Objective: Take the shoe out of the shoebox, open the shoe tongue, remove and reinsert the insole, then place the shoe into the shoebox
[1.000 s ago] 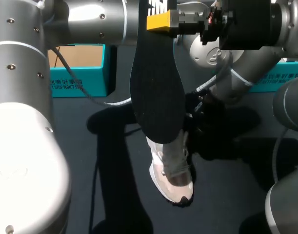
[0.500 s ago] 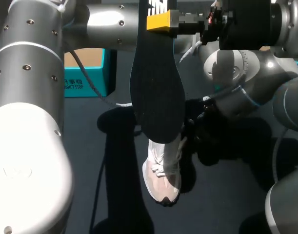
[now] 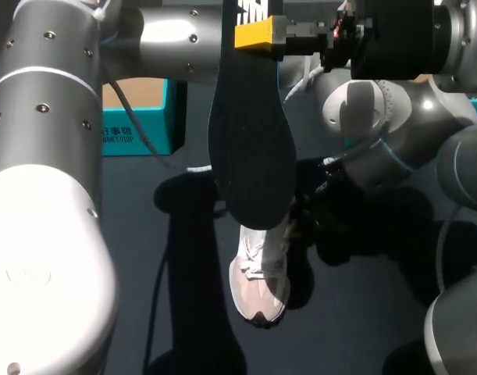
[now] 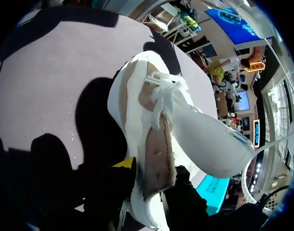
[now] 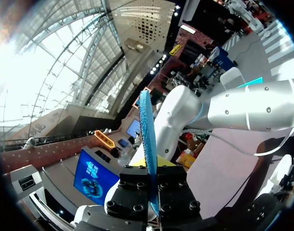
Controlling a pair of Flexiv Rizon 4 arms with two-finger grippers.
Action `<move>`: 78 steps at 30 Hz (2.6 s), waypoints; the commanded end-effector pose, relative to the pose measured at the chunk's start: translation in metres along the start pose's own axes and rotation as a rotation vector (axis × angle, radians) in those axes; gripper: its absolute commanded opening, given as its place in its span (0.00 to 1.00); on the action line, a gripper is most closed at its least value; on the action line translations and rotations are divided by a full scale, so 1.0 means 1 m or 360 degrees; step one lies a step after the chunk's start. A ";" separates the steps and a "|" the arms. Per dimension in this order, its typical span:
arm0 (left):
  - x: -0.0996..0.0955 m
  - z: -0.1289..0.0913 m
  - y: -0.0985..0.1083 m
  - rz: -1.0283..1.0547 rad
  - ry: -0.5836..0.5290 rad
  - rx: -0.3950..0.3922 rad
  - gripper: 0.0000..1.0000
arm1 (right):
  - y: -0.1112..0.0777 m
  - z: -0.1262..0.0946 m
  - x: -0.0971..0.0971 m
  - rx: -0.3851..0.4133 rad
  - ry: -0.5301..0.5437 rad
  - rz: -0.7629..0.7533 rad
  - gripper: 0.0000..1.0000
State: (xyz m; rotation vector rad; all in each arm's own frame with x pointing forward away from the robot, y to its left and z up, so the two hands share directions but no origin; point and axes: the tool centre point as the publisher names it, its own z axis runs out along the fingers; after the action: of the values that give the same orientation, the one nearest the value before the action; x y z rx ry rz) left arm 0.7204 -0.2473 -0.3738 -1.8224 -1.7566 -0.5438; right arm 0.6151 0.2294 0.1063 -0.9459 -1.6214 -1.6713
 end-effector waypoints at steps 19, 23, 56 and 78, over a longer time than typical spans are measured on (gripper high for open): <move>0.056 -0.035 0.030 -0.0325 -0.0256 -0.0099 1.00 | 0.002 0.005 0.000 -0.0001 -0.0002 0.0003 0.00; 0.067 -0.038 0.038 -0.0400 -0.0301 -0.0125 1.00 | 0.002 0.005 0.000 -0.0001 -0.0002 0.0003 0.00; 0.136 -0.029 0.084 -0.0726 -0.0957 0.0092 1.00 | 0.002 0.005 0.000 -0.0001 -0.0002 0.0003 0.00; 0.186 -0.059 0.080 -0.0884 -0.1171 -0.0023 1.00 | 0.002 0.005 0.000 -0.0001 -0.0002 0.0003 0.00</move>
State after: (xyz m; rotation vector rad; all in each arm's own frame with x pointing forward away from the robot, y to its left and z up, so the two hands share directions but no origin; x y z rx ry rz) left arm 0.8192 -0.1454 -0.2180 -1.5689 -2.6988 -0.1572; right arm 0.6151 0.2294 0.1064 -0.9459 -1.6214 -1.6713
